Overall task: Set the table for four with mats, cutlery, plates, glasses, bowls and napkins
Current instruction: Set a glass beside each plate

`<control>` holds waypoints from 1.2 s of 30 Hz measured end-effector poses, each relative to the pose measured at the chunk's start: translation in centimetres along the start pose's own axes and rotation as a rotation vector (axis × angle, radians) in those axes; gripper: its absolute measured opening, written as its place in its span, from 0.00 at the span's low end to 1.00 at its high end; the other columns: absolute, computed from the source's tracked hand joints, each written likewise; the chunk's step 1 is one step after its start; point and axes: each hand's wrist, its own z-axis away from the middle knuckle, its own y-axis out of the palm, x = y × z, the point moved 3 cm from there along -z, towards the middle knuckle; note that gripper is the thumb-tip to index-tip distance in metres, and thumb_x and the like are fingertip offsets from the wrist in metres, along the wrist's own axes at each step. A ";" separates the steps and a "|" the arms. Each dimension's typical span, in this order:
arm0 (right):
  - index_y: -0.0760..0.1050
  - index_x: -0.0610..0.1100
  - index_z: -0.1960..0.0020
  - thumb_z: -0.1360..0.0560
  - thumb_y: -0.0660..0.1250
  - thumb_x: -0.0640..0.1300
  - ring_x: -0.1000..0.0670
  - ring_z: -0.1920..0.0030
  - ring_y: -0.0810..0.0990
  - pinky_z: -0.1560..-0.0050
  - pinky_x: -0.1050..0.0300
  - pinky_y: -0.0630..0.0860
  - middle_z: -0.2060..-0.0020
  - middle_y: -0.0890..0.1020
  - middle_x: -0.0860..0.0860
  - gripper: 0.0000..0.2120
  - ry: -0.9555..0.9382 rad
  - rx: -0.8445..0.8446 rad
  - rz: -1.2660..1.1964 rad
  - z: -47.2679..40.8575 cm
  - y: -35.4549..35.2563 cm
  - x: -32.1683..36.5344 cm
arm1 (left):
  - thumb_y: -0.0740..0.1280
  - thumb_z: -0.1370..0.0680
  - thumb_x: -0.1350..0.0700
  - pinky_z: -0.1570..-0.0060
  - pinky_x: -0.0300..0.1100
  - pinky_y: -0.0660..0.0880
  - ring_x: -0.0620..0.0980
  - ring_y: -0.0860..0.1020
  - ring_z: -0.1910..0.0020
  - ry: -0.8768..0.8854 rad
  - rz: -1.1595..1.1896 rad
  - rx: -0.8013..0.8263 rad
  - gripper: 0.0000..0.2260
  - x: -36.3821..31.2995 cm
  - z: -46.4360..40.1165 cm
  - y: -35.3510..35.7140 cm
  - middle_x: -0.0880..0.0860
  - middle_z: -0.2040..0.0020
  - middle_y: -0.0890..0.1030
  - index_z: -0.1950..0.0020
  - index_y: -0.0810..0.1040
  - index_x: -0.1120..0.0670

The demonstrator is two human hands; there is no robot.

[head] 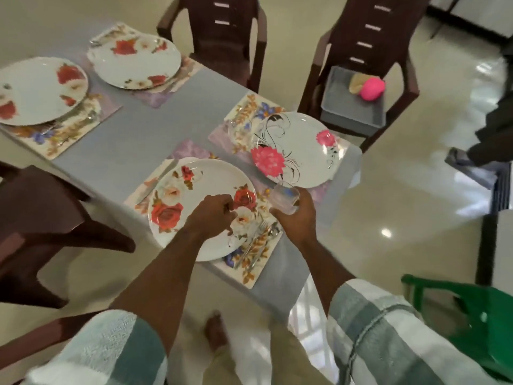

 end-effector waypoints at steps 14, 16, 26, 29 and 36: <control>0.70 0.57 0.35 0.42 0.81 0.60 0.50 0.41 0.78 0.38 0.40 0.76 0.41 0.79 0.56 0.39 0.107 -0.013 0.062 -1.4 3.2 -1.0 | 0.71 0.22 0.54 0.55 0.42 0.74 0.49 0.79 0.56 0.066 -0.041 0.051 0.07 2.3 -0.2 -1.3 0.50 0.53 0.82 0.47 0.81 0.55; 0.70 0.58 0.35 0.44 0.80 0.63 0.51 0.42 0.78 0.39 0.41 0.77 0.41 0.79 0.57 0.40 0.133 -0.016 0.047 -1.5 3.3 -1.2 | 0.71 0.22 0.54 0.54 0.44 0.76 0.49 0.79 0.57 0.087 -0.040 0.053 0.06 2.3 -0.5 -1.5 0.51 0.53 0.83 0.47 0.81 0.54; 0.71 0.62 0.40 0.41 0.81 0.59 0.50 0.43 0.79 0.38 0.40 0.75 0.43 0.81 0.58 0.33 0.138 0.045 0.098 -1.4 2.3 -0.5 | 0.71 0.22 0.54 0.50 0.45 0.78 0.50 0.80 0.55 0.126 -0.033 0.085 0.07 1.3 -0.6 -1.4 0.51 0.52 0.83 0.46 0.81 0.55; 0.69 0.63 0.41 0.40 0.82 0.56 0.49 0.43 0.79 0.38 0.39 0.75 0.43 0.80 0.58 0.32 0.138 0.062 0.112 -1.5 2.0 -0.3 | 0.71 0.21 0.54 0.48 0.45 0.77 0.50 0.80 0.53 0.144 -0.037 0.078 0.08 0.7 -0.6 -1.5 0.51 0.51 0.83 0.44 0.81 0.55; 0.64 0.62 0.33 0.42 0.82 0.56 0.47 0.38 0.76 0.36 0.36 0.73 0.35 0.75 0.55 0.43 0.137 0.114 0.105 -1.4 1.9 -0.3 | 0.71 0.22 0.55 0.50 0.45 0.77 0.50 0.80 0.56 0.203 -0.041 0.074 0.07 -0.6 -0.9 -1.1 0.51 0.53 0.84 0.45 0.81 0.56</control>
